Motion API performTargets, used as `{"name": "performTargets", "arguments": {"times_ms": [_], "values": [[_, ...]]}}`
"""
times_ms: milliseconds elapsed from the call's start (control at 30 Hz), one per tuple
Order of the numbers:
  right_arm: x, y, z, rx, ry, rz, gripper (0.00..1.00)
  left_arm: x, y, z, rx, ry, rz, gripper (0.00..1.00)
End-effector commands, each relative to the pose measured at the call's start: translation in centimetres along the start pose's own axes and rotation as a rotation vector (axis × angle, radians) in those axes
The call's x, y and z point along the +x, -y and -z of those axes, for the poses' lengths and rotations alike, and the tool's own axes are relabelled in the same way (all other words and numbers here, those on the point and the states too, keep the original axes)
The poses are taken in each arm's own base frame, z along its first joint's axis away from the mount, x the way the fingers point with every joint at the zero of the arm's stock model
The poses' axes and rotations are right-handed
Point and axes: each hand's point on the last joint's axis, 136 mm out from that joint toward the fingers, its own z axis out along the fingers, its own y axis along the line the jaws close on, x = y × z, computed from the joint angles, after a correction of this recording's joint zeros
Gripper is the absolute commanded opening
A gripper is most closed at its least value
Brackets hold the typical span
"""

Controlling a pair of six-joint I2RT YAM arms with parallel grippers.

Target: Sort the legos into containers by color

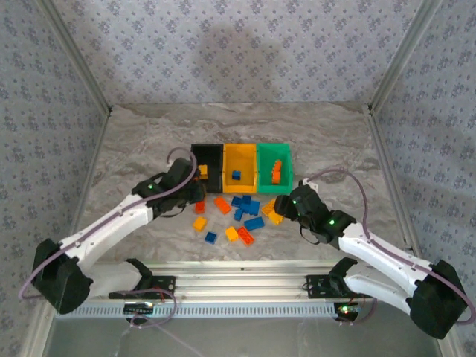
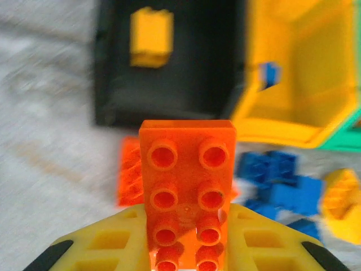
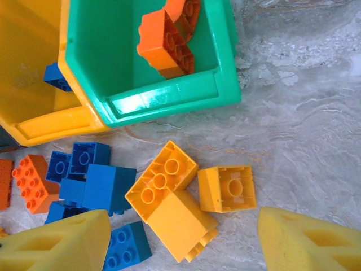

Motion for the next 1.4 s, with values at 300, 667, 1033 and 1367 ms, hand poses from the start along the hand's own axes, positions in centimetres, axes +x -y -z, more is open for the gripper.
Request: {"name": "performTargets", "arguments": {"times_ms": [300,667,1033,1367], "values": [[0.6,2.3,0.3,0.073,-0.007,-0.043,0.71,-5.2,17.6,-7.8,0.232,-0.029,-0.258,0.28],[1.0,2.9,0.7,0.084,-0.02,-0.05,0.71,-4.5,21.7,-14.3,0.187,-0.135,-0.303,0.32],[0.7,2.6,1.2,0.065,-0.014,-0.058,0.72,-5.5,22.9,-13.7,0.203,-0.127,-0.286,0.67],[0.5,2.1,0.3,0.057,-0.02,-0.058,0.71,-6.2,22.0,-3.4,0.376,0.017,-0.229,1.0]]}}
